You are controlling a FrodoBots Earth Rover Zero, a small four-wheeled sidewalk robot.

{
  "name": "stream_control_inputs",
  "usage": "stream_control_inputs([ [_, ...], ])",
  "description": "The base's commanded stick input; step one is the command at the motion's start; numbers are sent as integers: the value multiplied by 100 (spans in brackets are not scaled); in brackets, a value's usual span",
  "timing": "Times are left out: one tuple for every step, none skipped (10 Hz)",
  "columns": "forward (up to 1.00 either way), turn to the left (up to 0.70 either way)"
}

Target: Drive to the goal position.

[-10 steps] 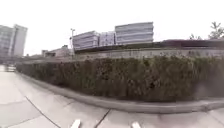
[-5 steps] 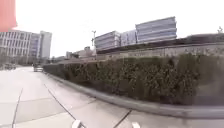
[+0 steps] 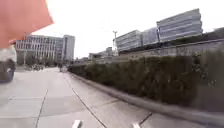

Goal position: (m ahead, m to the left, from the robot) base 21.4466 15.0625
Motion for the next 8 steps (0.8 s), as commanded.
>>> stream_control_inputs([
  [0, 41],
  [0, 16],
  [0, 0],
  [0, 0],
  [2, 0],
  [35, 0],
  [69, 0],
  [85, 0],
])
